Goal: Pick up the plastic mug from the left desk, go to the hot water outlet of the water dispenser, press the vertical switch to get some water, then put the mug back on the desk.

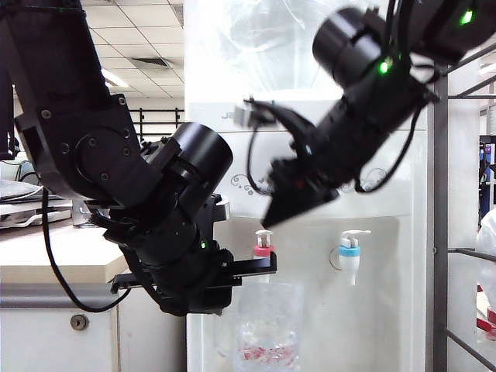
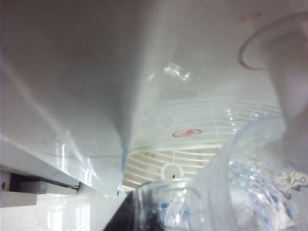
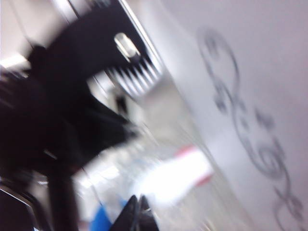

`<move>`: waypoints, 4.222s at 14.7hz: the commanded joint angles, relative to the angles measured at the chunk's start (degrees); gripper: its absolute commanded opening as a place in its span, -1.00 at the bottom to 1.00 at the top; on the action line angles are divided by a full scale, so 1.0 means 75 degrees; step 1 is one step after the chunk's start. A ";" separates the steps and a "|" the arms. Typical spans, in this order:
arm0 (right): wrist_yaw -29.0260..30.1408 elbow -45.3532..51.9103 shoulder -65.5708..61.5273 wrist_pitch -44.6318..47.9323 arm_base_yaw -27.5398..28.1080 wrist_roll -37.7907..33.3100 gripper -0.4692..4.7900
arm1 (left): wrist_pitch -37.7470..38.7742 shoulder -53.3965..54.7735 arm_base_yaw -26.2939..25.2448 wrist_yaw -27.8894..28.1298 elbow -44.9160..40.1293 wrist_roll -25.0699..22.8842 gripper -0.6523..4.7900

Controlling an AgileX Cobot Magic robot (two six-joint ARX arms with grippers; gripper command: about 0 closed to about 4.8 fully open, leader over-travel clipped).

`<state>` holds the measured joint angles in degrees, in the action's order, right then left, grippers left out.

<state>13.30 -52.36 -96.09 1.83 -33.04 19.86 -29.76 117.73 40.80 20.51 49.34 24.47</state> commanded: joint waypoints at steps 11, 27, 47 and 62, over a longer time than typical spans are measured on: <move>-0.0519 -0.0015 0.0187 0.0204 -0.0134 0.0341 -0.84 | -0.1527 -0.0213 -0.0114 0.0233 0.0303 -0.0085 -0.78; -0.0597 -0.0012 -0.0493 -0.0221 -0.0210 0.0391 -0.84 | -0.1411 -0.0210 -0.0114 0.0545 0.0306 -0.0085 -0.78; -0.0595 -0.0012 -0.0504 0.0020 -0.0210 0.0391 -0.84 | -0.1411 -0.0210 -0.0114 0.0548 0.0306 -0.0085 -0.78; -0.0595 -0.0012 -0.0504 0.0020 -0.0210 0.0388 -0.84 | -0.1411 -0.0210 -0.0114 0.0548 0.0306 -0.0085 -0.78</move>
<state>9.17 -52.56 -99.61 2.68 -34.57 22.59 -29.32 117.73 40.82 22.09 49.36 24.03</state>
